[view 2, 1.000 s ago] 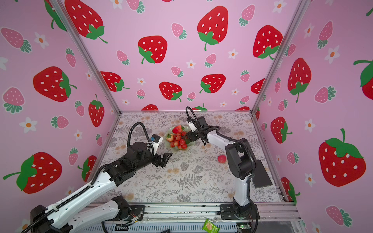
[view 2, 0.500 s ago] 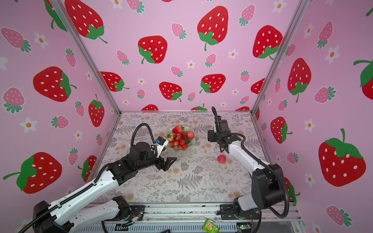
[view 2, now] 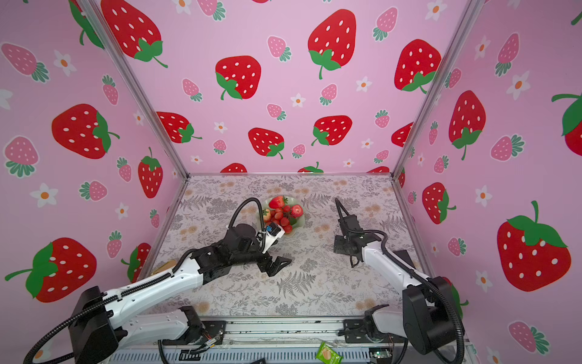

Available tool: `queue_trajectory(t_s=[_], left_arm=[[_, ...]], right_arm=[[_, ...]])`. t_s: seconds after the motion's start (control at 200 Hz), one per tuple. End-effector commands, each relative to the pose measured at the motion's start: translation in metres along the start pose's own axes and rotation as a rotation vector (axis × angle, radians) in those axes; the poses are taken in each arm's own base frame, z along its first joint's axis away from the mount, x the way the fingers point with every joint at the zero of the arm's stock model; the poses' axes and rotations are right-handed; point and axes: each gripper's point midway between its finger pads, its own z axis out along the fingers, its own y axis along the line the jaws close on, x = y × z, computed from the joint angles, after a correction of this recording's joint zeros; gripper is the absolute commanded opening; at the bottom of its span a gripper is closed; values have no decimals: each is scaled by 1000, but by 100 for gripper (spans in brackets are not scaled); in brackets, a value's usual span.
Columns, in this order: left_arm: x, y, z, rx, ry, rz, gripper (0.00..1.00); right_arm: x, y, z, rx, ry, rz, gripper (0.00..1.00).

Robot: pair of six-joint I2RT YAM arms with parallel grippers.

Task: Place and organize the fake fruits in the fruit bowl
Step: 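Carry the second apple with the right gripper into the bowl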

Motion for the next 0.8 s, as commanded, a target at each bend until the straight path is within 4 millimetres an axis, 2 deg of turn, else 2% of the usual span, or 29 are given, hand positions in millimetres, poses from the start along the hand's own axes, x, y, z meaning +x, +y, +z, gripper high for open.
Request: queue_trajectory(t_s=[0.0, 0.23, 0.43, 0.71, 0.76, 0.795], left_arm=[[-26, -4, -10, -1, -70, 34, 99], [-27, -1, -18, -25, -89, 33, 99], [-30, 0, -20, -38, -99, 34, 99], [-33, 7, -27, -83, -130, 13, 99], [-32, 8, -30, -95, -131, 13, 99], [-32, 17, -34, -146, -131, 10, 99]], right_arm=[[2, 0, 8, 13, 20, 8, 69], [10, -4, 22, 38, 39, -13, 69], [5, -9, 25, 52, 1, -11, 67], [9, -5, 32, 22, 27, -38, 54], [0, 1, 30, -5, -11, -44, 48], [-2, 4, 28, -23, -24, -53, 46]])
